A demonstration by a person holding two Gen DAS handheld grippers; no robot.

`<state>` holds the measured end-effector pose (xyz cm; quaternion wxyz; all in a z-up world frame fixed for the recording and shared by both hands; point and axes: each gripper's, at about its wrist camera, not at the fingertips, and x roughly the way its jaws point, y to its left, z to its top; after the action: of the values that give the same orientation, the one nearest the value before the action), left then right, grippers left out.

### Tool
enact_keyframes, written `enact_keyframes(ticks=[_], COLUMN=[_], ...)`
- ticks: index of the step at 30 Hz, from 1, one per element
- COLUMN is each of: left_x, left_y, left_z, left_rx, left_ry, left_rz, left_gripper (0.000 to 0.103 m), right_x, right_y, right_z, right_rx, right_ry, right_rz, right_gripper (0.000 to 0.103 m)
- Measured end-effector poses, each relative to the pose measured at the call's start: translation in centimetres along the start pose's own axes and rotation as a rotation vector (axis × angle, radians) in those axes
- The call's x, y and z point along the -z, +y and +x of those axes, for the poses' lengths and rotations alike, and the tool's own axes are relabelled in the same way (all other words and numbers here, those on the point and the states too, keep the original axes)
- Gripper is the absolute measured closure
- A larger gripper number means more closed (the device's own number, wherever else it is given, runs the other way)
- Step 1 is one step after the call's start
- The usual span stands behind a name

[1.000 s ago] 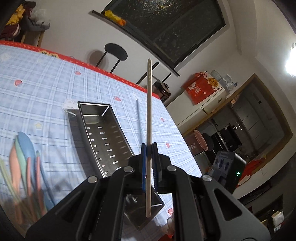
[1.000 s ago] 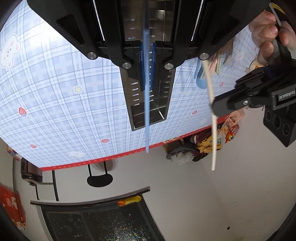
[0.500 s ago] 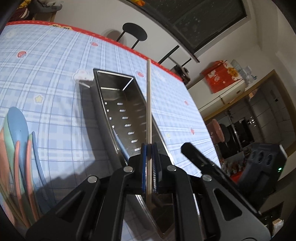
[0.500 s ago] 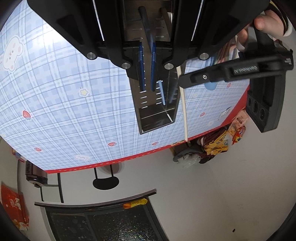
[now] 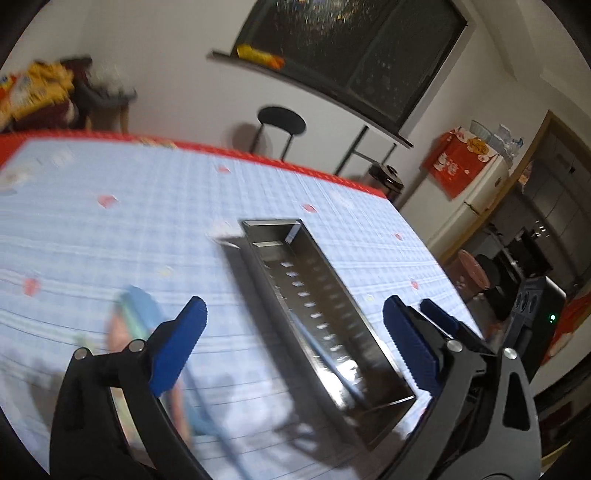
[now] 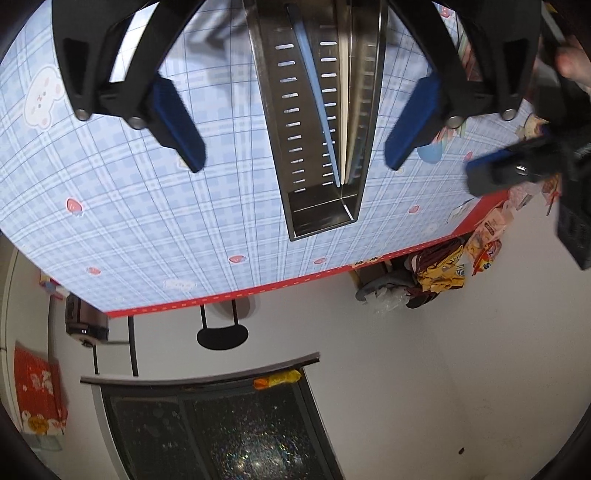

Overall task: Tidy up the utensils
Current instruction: 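Lower both chopsticks into the caddy and open both tools, then close the right tool on a green chopstick while the left tool moves to a pink chopstick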

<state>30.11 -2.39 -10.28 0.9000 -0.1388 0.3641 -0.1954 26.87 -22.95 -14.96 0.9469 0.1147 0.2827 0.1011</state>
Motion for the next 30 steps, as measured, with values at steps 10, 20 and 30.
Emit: enact_keyframes(ticks=[10, 20, 30], left_x=[2.0, 5.5, 8.5], left_y=[3.4, 7.2, 10.0], left_z=[-5.5, -10.1, -13.6], left_rx=[-0.239, -0.355, -0.378], left_ry=[-0.019, -0.095, -0.159], left_rz=[0.041, 0.073, 0.093], left_gripper=[0.006, 0.006, 0.006], right_x=[1.2, 2.6, 4.7], right_y=[3.9, 8.4, 12.5], right_z=[-0.3, -2.9, -3.7], right_rx=[0.056, 0.052, -0.015], right_ry=[-0.01, -0.066, -0.038], right_rz=[-0.132, -0.178, -0.226], right_gripper=[0.006, 0.006, 0.006])
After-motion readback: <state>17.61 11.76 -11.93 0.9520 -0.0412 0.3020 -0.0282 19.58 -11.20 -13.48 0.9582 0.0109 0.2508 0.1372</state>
